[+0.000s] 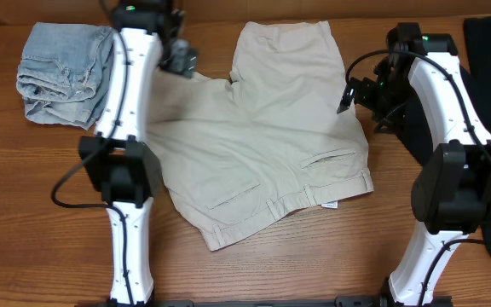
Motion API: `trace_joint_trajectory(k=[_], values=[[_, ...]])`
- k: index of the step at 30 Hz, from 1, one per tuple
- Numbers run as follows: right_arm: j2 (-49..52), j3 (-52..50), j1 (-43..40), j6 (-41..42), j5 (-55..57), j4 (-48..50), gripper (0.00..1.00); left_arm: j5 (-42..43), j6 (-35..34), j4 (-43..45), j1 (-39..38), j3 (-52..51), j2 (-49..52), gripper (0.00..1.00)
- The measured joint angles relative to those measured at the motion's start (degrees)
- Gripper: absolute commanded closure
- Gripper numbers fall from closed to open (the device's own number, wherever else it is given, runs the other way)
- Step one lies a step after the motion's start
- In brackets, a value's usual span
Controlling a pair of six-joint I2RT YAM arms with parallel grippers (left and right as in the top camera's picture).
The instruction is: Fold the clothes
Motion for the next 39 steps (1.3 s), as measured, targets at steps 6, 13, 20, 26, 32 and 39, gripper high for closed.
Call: trace_joint_trajectory(k=[6, 13, 20, 26, 32, 39], values=[[0.00, -2.78, 1.81, 0.04, -0.20, -0.26, 0.00, 0.90, 2.86, 5.38, -7.37, 0.94, -0.94, 0.00], [0.04, -14.95, 5.14, 2.47, -0.59, 5.01, 0.00, 5.86, 4.66, 7.91, -8.74, 0.94, -0.94, 0.00], [0.04, -20.46, 5.14, 4.94, -0.52, 7.89, 0.00, 10.56, 5.33, 1.70, -8.74, 3.96, -0.90, 0.00], [-1.77, -26.25, 5.20, 9.49, 2.34, 14.27, 0.00, 13.60, 4.76, -2.84, -8.85, 16.98, -0.90, 0.00], [-3.65, -28.55, 3.87, 11.52, 8.24, 19.71, 0.00, 13.55, 4.37, -2.86, -10.32, 23.10, -1.46, 0.00], [-4.33, -28.63, -5.84, 4.72, 15.47, 31.89, 0.00, 13.57, 4.37, 2.54, -11.10, 18.64, -1.49, 0.00]])
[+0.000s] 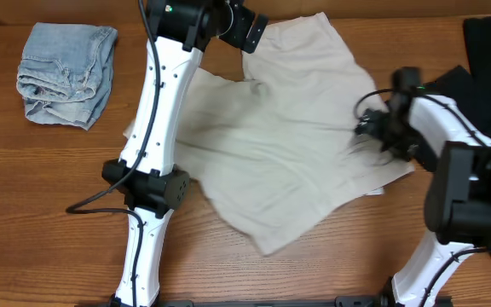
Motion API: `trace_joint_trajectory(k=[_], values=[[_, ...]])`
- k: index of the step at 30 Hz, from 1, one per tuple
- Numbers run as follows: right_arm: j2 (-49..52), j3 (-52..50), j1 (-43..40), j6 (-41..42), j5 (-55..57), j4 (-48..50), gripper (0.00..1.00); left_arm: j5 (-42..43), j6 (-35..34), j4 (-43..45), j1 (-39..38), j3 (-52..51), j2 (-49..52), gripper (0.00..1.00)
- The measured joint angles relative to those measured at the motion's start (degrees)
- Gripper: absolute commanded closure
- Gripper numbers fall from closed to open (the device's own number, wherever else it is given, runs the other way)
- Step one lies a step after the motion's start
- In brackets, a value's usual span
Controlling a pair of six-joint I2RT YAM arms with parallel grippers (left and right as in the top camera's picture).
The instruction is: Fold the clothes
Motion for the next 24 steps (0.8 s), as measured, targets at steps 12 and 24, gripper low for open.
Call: trace_joint_trajectory(k=[12, 24], values=[[1.46, 13.03, -6.38, -10.71, -14.12, -14.58, 0.00, 3.02, -0.17, 26.82, -0.81, -24.22, 0.22, 0.02], [-11.32, 23.63, -0.70, -5.29, -17.73, -16.94, 0.00, 5.55, -7.19, 36.57, -3.76, -28.04, 8.04, 0.03]])
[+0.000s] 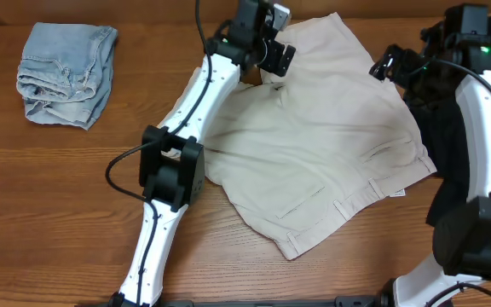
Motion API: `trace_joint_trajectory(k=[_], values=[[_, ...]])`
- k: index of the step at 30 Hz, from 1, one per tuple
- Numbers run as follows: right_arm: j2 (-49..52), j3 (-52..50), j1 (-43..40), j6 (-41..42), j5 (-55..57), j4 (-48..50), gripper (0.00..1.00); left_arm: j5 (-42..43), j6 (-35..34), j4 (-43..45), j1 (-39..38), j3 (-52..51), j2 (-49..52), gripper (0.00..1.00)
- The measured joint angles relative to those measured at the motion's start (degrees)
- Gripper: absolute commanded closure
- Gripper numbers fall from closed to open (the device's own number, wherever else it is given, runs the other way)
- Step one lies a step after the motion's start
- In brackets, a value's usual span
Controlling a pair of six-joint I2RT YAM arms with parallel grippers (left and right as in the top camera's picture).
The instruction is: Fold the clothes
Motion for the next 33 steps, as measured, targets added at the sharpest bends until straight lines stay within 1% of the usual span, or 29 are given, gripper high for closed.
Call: trace_joint_trajectory(k=[5, 7, 12, 15, 20, 24, 32, 33], values=[[-0.26, 0.00, -0.24, 1.05, -0.04, -1.46, 0.00, -0.02, -4.96, 0.76, 0.02, -0.52, 3.80, 0.02], [-0.26, 0.00, -0.24, 1.27, -0.07, -1.84, 0.00, -0.07, -6.99, 1.16, 0.02, -0.72, 4.72, 0.03], [-0.26, 0.00, -0.26, 1.42, -0.07, -2.69, 0.00, -1.97, -10.75, 1.97, 0.02, -0.72, 5.40, 0.11], [-0.26, 0.00, -0.24, 1.44, -0.04, -2.91, 0.00, -3.54, -12.66, 1.88, 0.02, -0.72, 5.42, 0.13], [-0.26, 0.00, -0.24, 1.44, -0.04, -3.19, 0.00, -6.60, -13.68, 1.77, 0.02, -0.72, 5.42, 0.14], [-0.26, 0.00, -0.26, 1.40, -0.07, -3.74, 0.00, -8.02, -14.32, 1.75, 0.02, -0.72, 5.42, 0.20], [-0.26, 0.00, -0.24, 0.90, 0.00, -4.15, 0.00, -8.68, -16.00, 1.77, 0.02, -1.57, 5.42, 0.24], [-0.26, 0.00, -0.26, 0.85, -0.02, -4.13, 0.00, -8.68, -16.44, 1.81, 0.00, -1.88, 5.42, 0.27]])
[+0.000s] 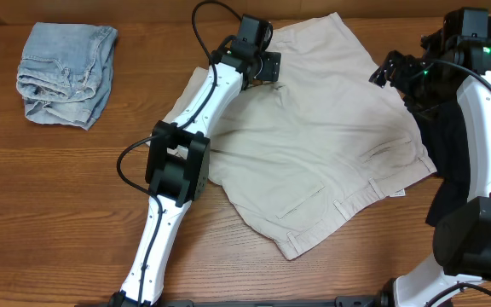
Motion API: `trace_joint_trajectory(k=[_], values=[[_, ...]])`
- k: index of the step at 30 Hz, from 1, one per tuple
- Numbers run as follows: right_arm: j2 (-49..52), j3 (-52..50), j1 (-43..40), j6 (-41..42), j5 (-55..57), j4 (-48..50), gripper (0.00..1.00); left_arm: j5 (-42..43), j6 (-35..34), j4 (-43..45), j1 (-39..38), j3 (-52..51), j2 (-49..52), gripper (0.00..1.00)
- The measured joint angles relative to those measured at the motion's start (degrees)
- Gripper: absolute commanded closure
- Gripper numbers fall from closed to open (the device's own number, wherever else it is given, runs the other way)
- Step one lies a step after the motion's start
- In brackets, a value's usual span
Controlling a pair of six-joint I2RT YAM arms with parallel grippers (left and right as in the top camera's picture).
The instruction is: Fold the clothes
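Beige shorts (pixel 314 145) lie spread across the middle of the table, waistband toward the front, legs toward the back. My left gripper (pixel 267 75) is low over the crotch area at the shorts' back left, touching the cloth; its fingers are hidden from above. At the right leg's outer edge is my right gripper (pixel 385 72), its fingertips at the fabric. The overhead view does not show whether either gripper is open or shut.
A folded blue denim piece (pixel 62 72) sits at the back left. Dark clothing (pixel 450 145) lies at the right, partly under the right arm and touching the shorts' edge. The table's back edge runs close behind both grippers.
My left gripper has come down and slightly toward the front, onto the shorts' crotch. The right gripper and the shorts lie as they did.
The shorts first lay left of centre, my left gripper at their back left and my right gripper at their right side. They then stood shifted and rumpled toward the right. By the last moment they lay spread right of centre, where they remain.
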Motion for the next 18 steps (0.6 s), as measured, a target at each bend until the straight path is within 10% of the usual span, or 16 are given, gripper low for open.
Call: trace_joint_trajectory(k=[8, 18], values=[[0.00, 0.00, 0.02, -0.13, 0.02, -0.02, 0.00, -0.24, -3.39, 1.33, -0.63, -0.28, 0.13, 0.56], [0.00, 0.00, 0.02, -0.31, 0.17, -0.07, 0.00, -1.99, -4.26, 0.33, -2.78, -0.28, 0.13, 0.55]])
